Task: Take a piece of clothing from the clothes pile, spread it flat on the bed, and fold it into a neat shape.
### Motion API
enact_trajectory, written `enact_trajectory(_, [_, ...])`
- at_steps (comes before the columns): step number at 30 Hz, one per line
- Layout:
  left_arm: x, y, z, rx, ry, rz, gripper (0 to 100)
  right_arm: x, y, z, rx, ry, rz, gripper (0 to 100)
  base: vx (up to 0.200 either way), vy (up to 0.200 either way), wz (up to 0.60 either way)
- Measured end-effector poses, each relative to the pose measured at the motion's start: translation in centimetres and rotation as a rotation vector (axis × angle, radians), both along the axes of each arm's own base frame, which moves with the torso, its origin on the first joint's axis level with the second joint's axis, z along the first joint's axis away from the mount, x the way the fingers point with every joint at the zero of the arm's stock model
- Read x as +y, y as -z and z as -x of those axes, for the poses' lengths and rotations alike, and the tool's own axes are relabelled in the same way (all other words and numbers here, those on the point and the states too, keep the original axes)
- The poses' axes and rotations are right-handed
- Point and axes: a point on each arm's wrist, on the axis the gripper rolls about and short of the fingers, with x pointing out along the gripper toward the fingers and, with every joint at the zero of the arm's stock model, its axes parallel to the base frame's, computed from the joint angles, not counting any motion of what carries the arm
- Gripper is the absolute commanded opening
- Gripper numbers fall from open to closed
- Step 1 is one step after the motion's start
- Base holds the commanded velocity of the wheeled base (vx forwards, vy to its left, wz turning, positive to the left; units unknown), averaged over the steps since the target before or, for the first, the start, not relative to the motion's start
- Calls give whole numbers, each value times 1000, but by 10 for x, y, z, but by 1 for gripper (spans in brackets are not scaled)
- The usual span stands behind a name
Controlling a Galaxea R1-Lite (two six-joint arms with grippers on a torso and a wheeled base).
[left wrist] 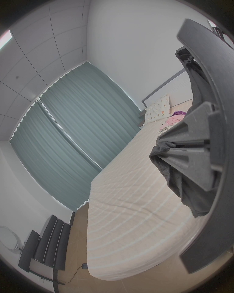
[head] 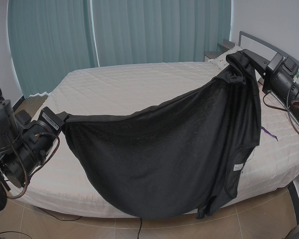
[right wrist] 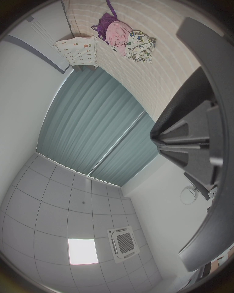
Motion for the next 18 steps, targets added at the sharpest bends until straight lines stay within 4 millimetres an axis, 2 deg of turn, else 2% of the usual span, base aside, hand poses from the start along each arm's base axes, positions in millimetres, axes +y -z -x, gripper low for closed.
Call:
enact_trajectory(3, [-4, 7, -14, 32, -5, -6, 0, 3, 7, -18, 25, 12, 10, 0, 0, 0, 0])
enact_trajectory(11, [-11, 22, -52, 90, -33, -26, 0, 12, 27, -55, 54, 28, 22, 0, 200, 0, 0])
enact_trajectory(18, [-16, 28, -80, 108, -52, -33, 0, 10, 46, -78, 96, 56, 35, 0, 200, 0, 0])
